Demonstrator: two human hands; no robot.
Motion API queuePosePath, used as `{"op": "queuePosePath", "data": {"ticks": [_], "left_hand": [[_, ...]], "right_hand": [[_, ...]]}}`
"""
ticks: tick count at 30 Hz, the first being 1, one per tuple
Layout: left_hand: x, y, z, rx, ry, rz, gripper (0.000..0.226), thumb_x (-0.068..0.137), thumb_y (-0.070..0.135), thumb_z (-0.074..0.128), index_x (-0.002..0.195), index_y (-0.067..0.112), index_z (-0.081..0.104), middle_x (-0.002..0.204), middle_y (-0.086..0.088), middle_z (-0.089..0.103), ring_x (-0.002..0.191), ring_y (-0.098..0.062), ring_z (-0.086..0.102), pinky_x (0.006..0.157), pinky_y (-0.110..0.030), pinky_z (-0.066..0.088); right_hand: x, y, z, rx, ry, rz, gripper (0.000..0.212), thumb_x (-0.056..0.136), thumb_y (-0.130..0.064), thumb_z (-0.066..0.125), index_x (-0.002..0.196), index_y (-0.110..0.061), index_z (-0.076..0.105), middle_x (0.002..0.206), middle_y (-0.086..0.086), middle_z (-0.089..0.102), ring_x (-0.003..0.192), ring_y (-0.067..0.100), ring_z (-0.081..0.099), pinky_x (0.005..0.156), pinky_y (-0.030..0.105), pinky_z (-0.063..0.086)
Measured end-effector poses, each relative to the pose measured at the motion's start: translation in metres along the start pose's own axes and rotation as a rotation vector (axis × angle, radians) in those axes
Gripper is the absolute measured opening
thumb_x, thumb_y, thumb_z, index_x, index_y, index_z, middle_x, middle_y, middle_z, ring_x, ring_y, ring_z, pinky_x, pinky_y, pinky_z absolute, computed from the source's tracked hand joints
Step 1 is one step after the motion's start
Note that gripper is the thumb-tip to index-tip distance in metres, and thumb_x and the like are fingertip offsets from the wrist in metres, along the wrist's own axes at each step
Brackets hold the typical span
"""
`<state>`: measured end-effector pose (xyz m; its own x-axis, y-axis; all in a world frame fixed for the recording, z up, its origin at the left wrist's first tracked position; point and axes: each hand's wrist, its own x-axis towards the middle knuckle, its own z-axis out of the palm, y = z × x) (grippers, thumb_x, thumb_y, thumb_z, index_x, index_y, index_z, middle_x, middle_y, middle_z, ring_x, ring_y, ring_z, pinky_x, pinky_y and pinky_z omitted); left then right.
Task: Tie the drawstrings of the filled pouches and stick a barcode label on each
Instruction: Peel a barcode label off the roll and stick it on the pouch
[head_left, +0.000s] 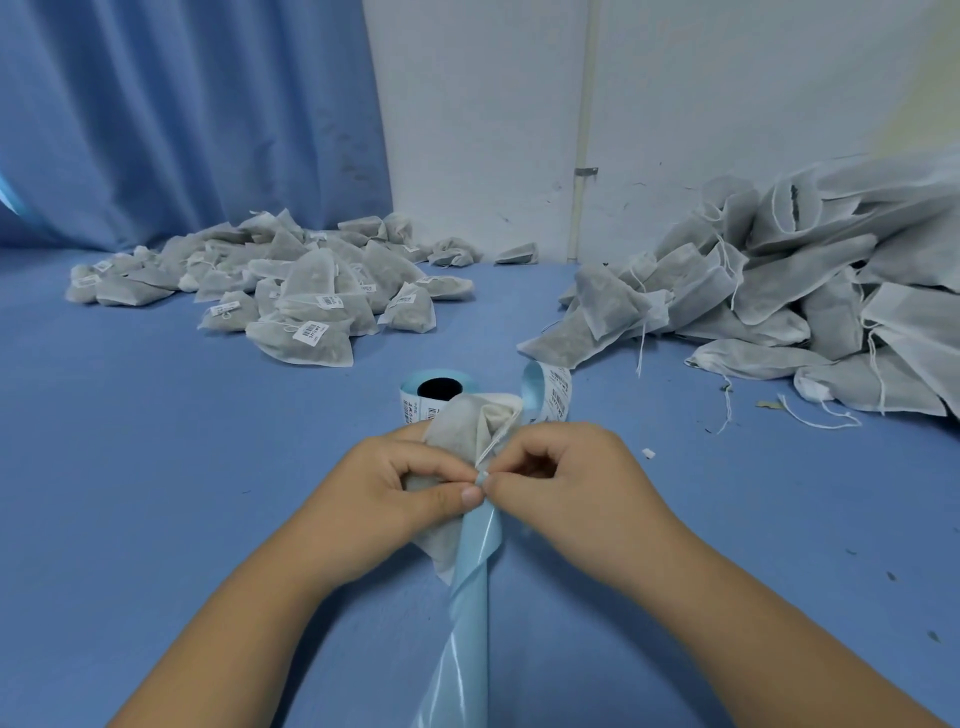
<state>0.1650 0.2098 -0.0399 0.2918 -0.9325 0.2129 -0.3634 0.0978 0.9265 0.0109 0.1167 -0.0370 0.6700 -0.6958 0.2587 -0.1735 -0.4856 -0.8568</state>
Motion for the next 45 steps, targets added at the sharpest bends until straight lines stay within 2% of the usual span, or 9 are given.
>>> {"op": "queuePosePath", "data": {"ticks": [3, 6, 12, 17, 28, 34, 39, 42, 45], "left_hand": [[0.000, -0.001, 0.000, 0.012, -0.009, -0.018, 0.007, 0.068, 0.023, 0.078, 0.074, 0.022, 0.080, 0.085, 0.009, 0.069, 0.083, -0.003, 0.066, 0.075, -0.013, 0.049], [0.000, -0.002, -0.002, 0.037, -0.027, -0.047, 0.010, 0.077, 0.013, 0.079, 0.075, 0.022, 0.080, 0.091, 0.002, 0.070, 0.084, -0.006, 0.067, 0.077, -0.016, 0.050], [-0.002, 0.000, -0.006, -0.062, -0.078, -0.174, 0.014, 0.071, 0.031, 0.074, 0.076, 0.019, 0.075, 0.083, -0.003, 0.074, 0.077, -0.013, 0.067, 0.075, -0.027, 0.051], [-0.002, 0.000, -0.010, -0.188, -0.094, -0.215, 0.023, 0.061, 0.039, 0.077, 0.070, 0.019, 0.073, 0.076, -0.003, 0.071, 0.067, -0.013, 0.065, 0.061, -0.019, 0.049], [-0.023, -0.007, -0.031, -0.211, -0.069, -0.311, 0.030, 0.057, 0.043, 0.081, 0.069, 0.017, 0.071, 0.075, -0.005, 0.068, 0.065, -0.016, 0.062, 0.058, -0.022, 0.049], [-0.038, 0.006, -0.054, 0.041, 0.051, -0.336, 0.045, 0.068, 0.059, 0.070, 0.075, 0.015, 0.075, 0.072, -0.001, 0.068, 0.058, -0.013, 0.055, 0.052, -0.018, 0.041], [-0.032, 0.025, -0.066, 0.141, 0.230, -0.271, 0.031, 0.094, 0.034, 0.057, 0.077, 0.017, 0.077, 0.083, 0.001, 0.075, 0.059, -0.010, 0.062, 0.053, -0.017, 0.049], [-0.021, 0.040, -0.060, 0.090, 0.353, -0.159, 0.028, 0.096, 0.024, 0.058, 0.075, 0.018, 0.077, 0.084, 0.004, 0.075, 0.064, -0.007, 0.065, 0.058, -0.021, 0.050], [-0.008, 0.057, -0.045, 0.005, 0.472, -0.016, 0.027, 0.094, 0.020, 0.059, 0.076, 0.021, 0.078, 0.083, 0.009, 0.075, 0.065, -0.001, 0.063, 0.051, -0.014, 0.047]], "right_hand": [[0.003, 0.000, -0.003, 0.079, -0.031, 0.071, 0.015, 0.078, -0.011, 0.070, 0.066, -0.022, 0.071, 0.059, -0.008, 0.063, 0.061, 0.006, 0.056, 0.063, 0.037, 0.052], [0.004, -0.001, -0.003, 0.057, -0.011, 0.079, 0.015, 0.077, -0.011, 0.067, 0.068, -0.022, 0.070, 0.064, 0.004, 0.064, 0.061, 0.012, 0.055, 0.064, 0.043, 0.053], [0.004, -0.005, -0.005, 0.089, 0.031, 0.106, 0.017, 0.076, -0.012, 0.063, 0.062, -0.022, 0.066, 0.061, 0.003, 0.064, 0.057, 0.012, 0.051, 0.059, 0.035, 0.050], [0.007, -0.006, -0.014, 0.263, 0.045, 0.131, 0.026, 0.081, -0.006, 0.056, 0.060, -0.018, 0.064, 0.060, -0.001, 0.064, 0.061, 0.011, 0.058, 0.056, 0.025, 0.049], [0.012, -0.001, -0.047, 0.728, 0.078, 0.089, 0.024, 0.086, -0.004, 0.053, 0.065, -0.011, 0.060, 0.056, 0.006, 0.053, 0.050, 0.016, 0.047, 0.042, 0.021, 0.036], [0.012, 0.012, -0.068, 0.719, 0.119, 0.110, 0.032, 0.091, 0.000, 0.046, 0.063, -0.011, 0.058, 0.058, 0.004, 0.051, 0.050, 0.014, 0.045, 0.045, 0.022, 0.034], [0.008, 0.023, -0.084, 0.698, 0.146, 0.139, 0.024, 0.091, -0.002, 0.048, 0.070, -0.009, 0.058, 0.058, 0.003, 0.053, 0.050, 0.014, 0.046, 0.047, 0.024, 0.036], [0.004, 0.031, -0.095, 0.683, 0.153, 0.151, 0.023, 0.091, -0.001, 0.048, 0.071, -0.008, 0.056, 0.057, 0.004, 0.052, 0.049, 0.015, 0.045, 0.048, 0.024, 0.036], [-0.001, 0.039, -0.108, 0.663, 0.175, 0.162, 0.020, 0.091, -0.001, 0.049, 0.074, -0.007, 0.057, 0.058, 0.004, 0.053, 0.048, 0.014, 0.047, 0.045, 0.022, 0.037]]}}
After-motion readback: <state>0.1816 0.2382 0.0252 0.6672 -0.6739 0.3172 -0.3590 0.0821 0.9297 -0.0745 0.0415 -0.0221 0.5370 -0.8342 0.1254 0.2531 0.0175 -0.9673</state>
